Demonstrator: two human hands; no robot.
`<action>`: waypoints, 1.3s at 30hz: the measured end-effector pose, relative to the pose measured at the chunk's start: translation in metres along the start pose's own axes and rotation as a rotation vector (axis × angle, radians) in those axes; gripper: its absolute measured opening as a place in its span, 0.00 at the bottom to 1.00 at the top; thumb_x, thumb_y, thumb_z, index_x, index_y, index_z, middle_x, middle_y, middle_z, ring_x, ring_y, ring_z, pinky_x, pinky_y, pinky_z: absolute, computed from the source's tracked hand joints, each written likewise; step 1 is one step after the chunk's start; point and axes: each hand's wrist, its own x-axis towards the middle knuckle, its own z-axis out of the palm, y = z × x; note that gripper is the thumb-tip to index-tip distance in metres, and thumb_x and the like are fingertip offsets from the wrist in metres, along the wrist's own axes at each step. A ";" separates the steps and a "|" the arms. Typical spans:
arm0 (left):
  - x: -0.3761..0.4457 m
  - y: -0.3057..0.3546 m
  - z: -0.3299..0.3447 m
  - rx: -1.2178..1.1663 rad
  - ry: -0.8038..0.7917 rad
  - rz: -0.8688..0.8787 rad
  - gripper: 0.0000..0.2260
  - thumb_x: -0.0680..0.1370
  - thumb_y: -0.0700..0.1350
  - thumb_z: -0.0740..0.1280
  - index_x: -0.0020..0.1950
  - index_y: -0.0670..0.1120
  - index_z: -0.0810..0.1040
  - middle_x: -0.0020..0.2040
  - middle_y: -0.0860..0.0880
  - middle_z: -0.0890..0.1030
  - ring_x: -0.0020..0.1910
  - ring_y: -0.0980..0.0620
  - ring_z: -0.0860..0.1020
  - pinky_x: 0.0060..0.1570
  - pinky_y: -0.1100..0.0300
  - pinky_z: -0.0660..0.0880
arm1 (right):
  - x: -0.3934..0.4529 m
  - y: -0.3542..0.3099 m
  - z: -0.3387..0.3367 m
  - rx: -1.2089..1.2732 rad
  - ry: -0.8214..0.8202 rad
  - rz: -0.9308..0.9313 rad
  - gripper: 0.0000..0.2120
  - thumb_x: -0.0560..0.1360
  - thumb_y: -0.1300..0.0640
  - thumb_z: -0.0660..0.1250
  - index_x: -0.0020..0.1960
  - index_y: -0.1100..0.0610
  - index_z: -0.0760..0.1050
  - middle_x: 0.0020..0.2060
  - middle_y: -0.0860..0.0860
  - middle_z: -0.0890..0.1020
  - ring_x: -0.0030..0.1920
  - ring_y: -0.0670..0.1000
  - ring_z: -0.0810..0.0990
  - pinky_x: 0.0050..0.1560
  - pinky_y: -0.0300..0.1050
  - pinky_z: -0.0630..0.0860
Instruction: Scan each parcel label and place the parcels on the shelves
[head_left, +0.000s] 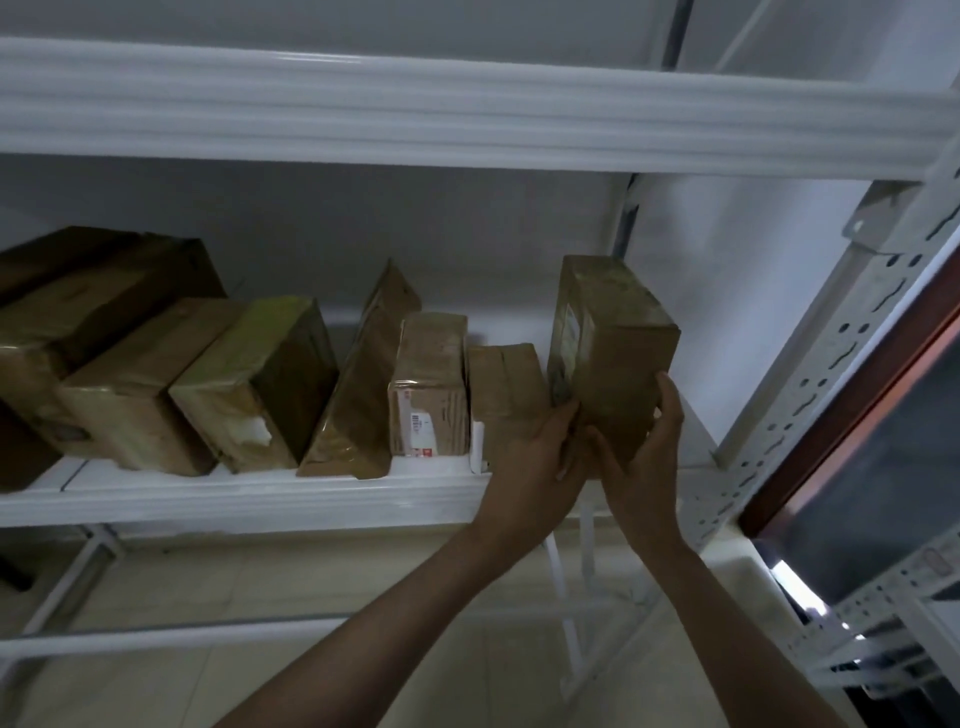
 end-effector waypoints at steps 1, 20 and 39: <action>-0.002 -0.001 0.000 0.005 -0.007 -0.006 0.16 0.82 0.46 0.63 0.67 0.42 0.72 0.52 0.46 0.81 0.48 0.51 0.80 0.47 0.54 0.79 | 0.000 0.002 0.001 0.011 -0.004 0.001 0.38 0.73 0.57 0.72 0.75 0.52 0.52 0.68 0.48 0.61 0.67 0.47 0.66 0.63 0.33 0.69; -0.010 0.019 -0.002 -0.016 -0.076 0.100 0.25 0.77 0.41 0.65 0.73 0.43 0.65 0.60 0.43 0.79 0.52 0.48 0.79 0.48 0.53 0.80 | -0.001 -0.010 -0.004 0.271 0.157 0.422 0.40 0.68 0.55 0.77 0.71 0.57 0.56 0.57 0.47 0.74 0.49 0.35 0.77 0.49 0.36 0.78; -0.003 0.012 0.010 0.138 -0.300 0.190 0.25 0.78 0.40 0.66 0.74 0.38 0.64 0.72 0.40 0.69 0.69 0.45 0.69 0.63 0.52 0.74 | 0.017 -0.002 -0.035 0.289 -0.307 1.012 0.25 0.76 0.39 0.62 0.44 0.62 0.79 0.40 0.63 0.84 0.41 0.62 0.84 0.41 0.55 0.82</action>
